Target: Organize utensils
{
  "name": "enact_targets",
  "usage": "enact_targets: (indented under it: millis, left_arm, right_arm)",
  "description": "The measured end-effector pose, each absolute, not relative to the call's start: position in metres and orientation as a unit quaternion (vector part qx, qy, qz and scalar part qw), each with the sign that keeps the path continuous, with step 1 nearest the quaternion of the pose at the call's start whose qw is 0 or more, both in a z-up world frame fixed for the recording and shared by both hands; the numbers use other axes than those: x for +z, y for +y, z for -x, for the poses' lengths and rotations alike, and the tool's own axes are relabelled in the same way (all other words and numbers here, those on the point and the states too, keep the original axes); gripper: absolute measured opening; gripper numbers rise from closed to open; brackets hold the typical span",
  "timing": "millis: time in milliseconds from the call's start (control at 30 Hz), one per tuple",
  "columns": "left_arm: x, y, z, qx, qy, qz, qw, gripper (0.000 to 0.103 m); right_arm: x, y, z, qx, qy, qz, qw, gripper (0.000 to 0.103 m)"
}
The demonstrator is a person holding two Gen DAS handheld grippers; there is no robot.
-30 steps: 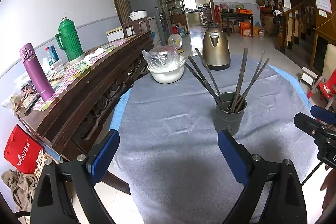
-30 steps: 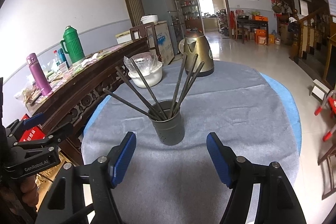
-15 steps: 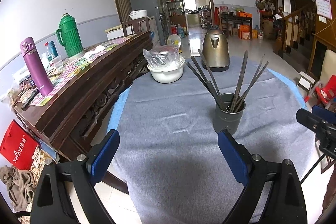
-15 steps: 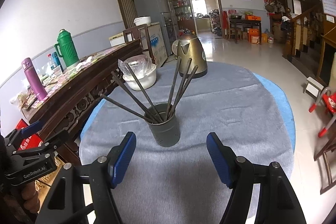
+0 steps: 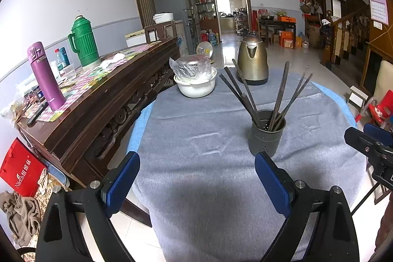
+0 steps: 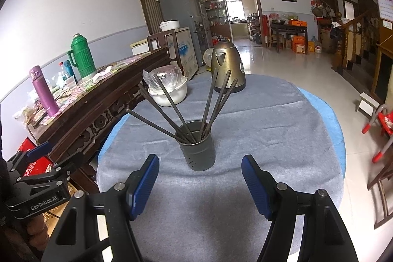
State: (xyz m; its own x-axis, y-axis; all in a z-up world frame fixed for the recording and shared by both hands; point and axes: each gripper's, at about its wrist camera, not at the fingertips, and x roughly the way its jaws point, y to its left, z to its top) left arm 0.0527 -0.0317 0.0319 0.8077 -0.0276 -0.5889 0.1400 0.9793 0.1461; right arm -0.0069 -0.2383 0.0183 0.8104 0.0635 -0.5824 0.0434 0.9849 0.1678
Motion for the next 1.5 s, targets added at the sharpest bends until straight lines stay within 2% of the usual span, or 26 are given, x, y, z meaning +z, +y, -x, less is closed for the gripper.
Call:
enact_targets:
  millis: [1500]
  left_arm:
    - [0.026,-0.05,-0.093,-0.001,0.34,-0.11,0.934,0.095]
  right_arm:
    - [0.011,-0.251,-0.041,0.059,0.306,-0.109,0.944,0.073]
